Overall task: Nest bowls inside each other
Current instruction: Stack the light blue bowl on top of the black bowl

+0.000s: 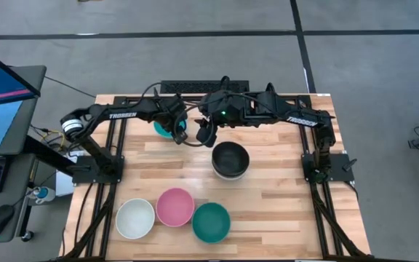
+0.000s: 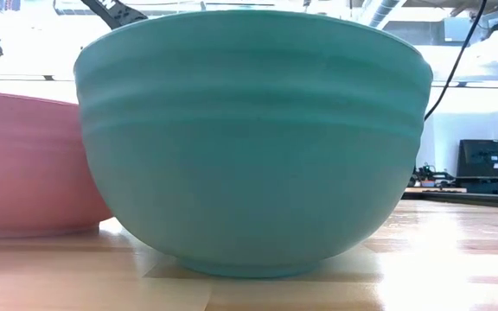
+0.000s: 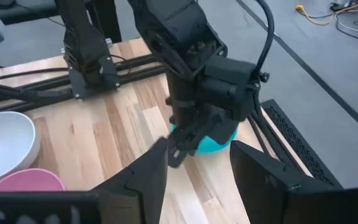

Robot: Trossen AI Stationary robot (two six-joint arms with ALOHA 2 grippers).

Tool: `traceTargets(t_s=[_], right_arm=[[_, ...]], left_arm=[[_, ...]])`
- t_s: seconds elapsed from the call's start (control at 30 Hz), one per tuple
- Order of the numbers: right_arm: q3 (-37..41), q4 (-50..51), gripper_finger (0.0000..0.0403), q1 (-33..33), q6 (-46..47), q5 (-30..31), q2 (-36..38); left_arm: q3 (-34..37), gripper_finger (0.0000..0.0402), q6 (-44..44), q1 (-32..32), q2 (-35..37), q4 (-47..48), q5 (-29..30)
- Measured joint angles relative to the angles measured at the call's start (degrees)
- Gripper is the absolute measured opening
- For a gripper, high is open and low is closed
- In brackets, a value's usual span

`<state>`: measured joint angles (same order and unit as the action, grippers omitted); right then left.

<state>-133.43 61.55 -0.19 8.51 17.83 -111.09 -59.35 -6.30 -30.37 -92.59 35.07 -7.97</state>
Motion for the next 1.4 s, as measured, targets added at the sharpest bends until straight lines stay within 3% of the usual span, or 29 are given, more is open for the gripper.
traceTargets(t_s=[0.27, 0.5, 0.73, 0.9, 1.07, 1.23, 1.4], right_arm=[[0.0, -0.7, 0.0194, 0.4, 0.0, 0.0, 0.0], [0.0, -0.3, 0.0192, 1.4, 0.0, 0.0, 0.0], [0.0, 11.6, 0.019, 1.3, 1.6, 0.3, -0.1], [0.1, 12.5, 0.0186, 2.0, 3.4, 0.3, 0.2], [0.1, 14.4, 0.018, 3.8, 3.1, 0.0, 1.4], [0.1, 18.9, 0.0175, 6.2, 3.5, -1.2, 3.4], [0.0, 20.7, 0.0175, 8.3, 7.4, -0.4, 7.0]], left_arm=[[-0.3, 0.0008, -0.9, -0.8, -1.0, -0.3, 3.8], [0.0, 0.0002, -2.3, 0.1, 1.0, 0.9, 4.8], [-2.3, 0.0, -5.1, 4.9, 8.8, 5.9, 0.5], [-6.6, 0.0, -8.7, 9.1, 17.3, 6.2, 0.1], [-12.7, 0.0, -12.5, 14.1, 23.9, 9.9, 5.6], [-17.9, 0.0, -14.9, 19.7, 24.4, 16.8, 8.5], [-20.3, 0.0, -14.8, 25.1, 21.8, 13.7, 10.3]])
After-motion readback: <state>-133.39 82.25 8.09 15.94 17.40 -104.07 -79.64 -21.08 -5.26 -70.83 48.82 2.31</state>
